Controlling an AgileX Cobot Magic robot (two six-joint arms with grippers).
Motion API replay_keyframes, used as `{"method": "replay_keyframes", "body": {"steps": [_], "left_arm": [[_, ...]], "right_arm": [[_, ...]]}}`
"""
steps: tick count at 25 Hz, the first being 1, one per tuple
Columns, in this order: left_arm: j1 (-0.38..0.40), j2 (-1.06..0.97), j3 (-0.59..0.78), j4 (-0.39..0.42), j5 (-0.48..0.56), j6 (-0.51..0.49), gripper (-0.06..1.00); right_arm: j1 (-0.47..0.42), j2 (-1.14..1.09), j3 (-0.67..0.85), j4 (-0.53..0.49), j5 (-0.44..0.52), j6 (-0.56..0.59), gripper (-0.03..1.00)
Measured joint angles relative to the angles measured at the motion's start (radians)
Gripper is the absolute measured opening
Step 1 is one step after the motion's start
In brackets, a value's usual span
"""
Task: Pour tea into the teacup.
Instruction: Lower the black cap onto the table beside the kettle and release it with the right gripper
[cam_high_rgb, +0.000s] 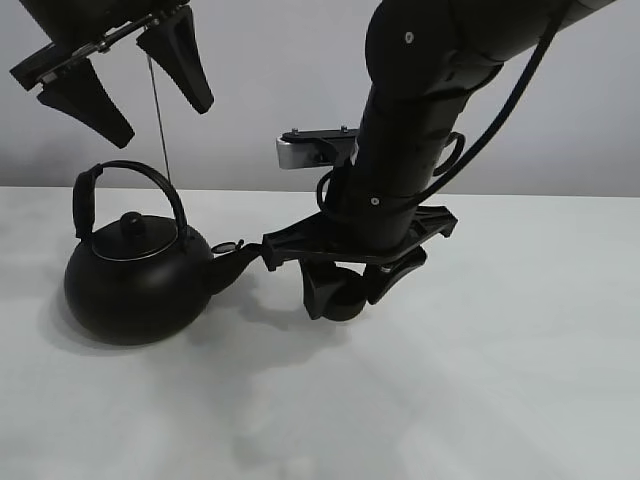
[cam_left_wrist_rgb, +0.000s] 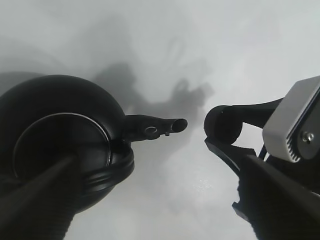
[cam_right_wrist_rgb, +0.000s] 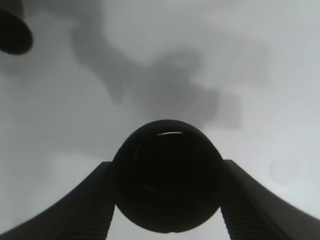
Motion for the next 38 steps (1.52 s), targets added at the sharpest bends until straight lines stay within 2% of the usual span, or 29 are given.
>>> {"method": "replay_keyframes", "body": {"steps": [9, 31, 33, 36, 38], "left_arm": [[0.0, 0.0, 0.0, 0.0, 0.0, 0.0, 0.62], [0.0, 0.0, 0.0, 0.0, -0.003, 0.0, 0.62], [0.0, 0.0, 0.0, 0.0, -0.003, 0.0, 0.62], [0.0, 0.0, 0.0, 0.0, -0.003, 0.0, 0.62], [0.0, 0.0, 0.0, 0.0, -0.003, 0.0, 0.62]], "right_arm": [[0.002, 0.027, 0.0, 0.0, -0.065, 0.0, 0.4], [0.002, 0.084, 0.0, 0.0, -0.103, 0.0, 0.4], [0.002, 0.086, -0.005, 0.0, -0.102, 0.0, 0.42], [0.002, 0.088, -0.038, 0.0, -0.075, -0.002, 0.53], [0.002, 0.088, -0.071, 0.0, -0.04, -0.004, 0.56]]}}
